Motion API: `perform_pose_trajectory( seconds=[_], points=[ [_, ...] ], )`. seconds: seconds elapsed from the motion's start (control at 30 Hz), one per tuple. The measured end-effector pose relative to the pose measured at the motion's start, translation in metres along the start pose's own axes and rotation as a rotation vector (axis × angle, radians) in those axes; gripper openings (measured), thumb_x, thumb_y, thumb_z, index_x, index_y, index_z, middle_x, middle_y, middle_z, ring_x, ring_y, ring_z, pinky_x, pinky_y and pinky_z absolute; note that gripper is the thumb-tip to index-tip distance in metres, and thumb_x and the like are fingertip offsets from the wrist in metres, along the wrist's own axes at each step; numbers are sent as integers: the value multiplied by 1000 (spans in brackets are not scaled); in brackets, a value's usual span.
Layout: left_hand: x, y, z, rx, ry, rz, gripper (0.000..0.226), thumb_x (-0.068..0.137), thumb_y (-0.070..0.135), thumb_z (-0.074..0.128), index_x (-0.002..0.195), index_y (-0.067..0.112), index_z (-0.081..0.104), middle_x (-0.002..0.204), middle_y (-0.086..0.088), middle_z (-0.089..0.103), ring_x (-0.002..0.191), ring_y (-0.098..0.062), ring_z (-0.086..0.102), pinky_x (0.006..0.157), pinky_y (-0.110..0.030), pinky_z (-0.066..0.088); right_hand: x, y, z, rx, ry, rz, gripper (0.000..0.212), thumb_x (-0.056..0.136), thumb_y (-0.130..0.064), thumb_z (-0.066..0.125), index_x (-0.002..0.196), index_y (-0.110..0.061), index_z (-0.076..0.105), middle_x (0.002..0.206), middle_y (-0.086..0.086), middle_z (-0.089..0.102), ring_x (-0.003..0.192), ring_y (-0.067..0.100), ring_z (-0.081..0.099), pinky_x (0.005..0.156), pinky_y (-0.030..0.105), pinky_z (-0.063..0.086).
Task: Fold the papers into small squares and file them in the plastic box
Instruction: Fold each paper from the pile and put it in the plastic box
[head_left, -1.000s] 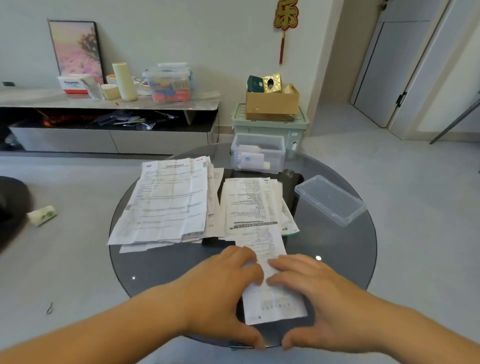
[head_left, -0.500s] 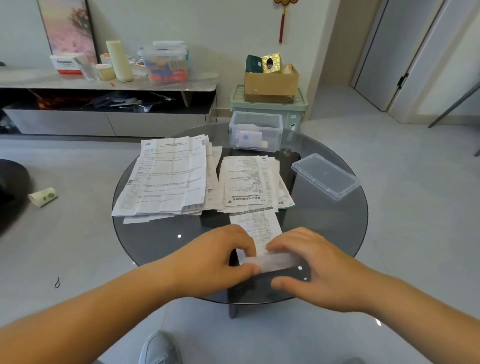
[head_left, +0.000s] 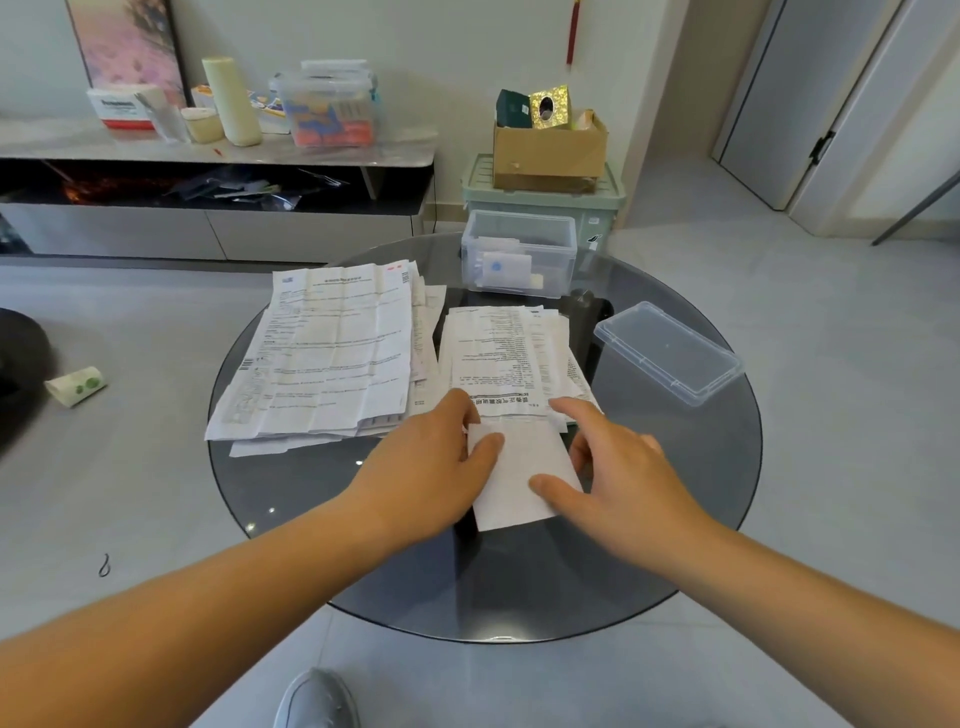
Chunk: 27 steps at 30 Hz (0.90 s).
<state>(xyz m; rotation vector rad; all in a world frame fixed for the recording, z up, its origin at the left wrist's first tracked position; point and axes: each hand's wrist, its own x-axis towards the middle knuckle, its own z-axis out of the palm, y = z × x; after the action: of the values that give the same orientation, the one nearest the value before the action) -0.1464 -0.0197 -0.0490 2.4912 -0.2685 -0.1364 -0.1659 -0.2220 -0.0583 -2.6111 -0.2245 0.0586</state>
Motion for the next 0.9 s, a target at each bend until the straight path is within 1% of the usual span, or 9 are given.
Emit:
perform_pose_trajectory(
  seconds=[0.03,0.1,0.2,0.3,0.43,0.6,0.7,0.77,0.9],
  points=[
    [1,0,0,36,-7,8,29,97,50,54,112,28,44,86,12,60,74,-9,61,62,-29,50,1,0,1,-31,8,-2,71,90,-53,62,149,-39,25,110,-20,47,100,6,48,108,39,36],
    [1,-1,3,151,-26,51,46,91,55,59,125,32,38,102,11,58,85,-13,62,72,-33,53,5,3,3,-59,15,6,71,89,-56,62,149,-41,26,123,-15,47,115,11,45,109,37,31],
    [-3,-2,8,280,-69,102,58,89,62,56,137,39,34,125,6,44,106,-17,57,85,-32,52,7,8,6,-75,14,-23,54,88,-57,62,137,-44,42,120,-17,41,121,10,40,104,31,25],
    [-5,-3,9,299,-113,107,57,88,66,55,138,43,40,124,5,36,117,-16,48,96,-31,48,7,12,6,-77,-1,-55,33,90,-55,61,121,-44,56,110,-17,38,117,9,36,98,27,22],
    [-3,-6,0,352,-158,99,66,84,71,58,142,46,39,127,4,33,124,-17,36,108,-31,37,5,19,1,-74,-77,-108,26,94,-48,59,120,-44,60,111,-17,37,117,8,32,103,26,23],
    [-1,-8,-7,308,-182,81,75,77,70,67,140,42,40,131,7,34,127,-15,33,108,-31,33,0,25,-7,-13,-101,-150,25,96,-35,62,119,-45,61,117,-21,36,124,7,32,108,29,35],
    [-1,-8,-8,316,-190,113,83,73,72,69,143,38,39,131,9,37,126,-14,35,108,-30,36,-9,24,-4,-63,-43,-278,23,96,-27,64,116,-39,65,118,-22,42,121,7,38,104,31,42],
    [-2,-6,-6,339,-198,137,86,72,75,68,143,36,38,129,9,40,122,-13,38,105,-31,38,-18,19,-1,-121,-75,-351,23,96,-35,59,118,-37,65,122,-22,47,120,4,40,102,30,40],
    [-5,0,-3,302,-233,109,79,70,75,70,132,34,42,120,10,47,110,-11,45,90,-28,44,-25,12,-2,-206,-138,-396,49,89,-65,41,123,-37,63,134,-21,50,124,4,40,103,28,37]
  ],
)
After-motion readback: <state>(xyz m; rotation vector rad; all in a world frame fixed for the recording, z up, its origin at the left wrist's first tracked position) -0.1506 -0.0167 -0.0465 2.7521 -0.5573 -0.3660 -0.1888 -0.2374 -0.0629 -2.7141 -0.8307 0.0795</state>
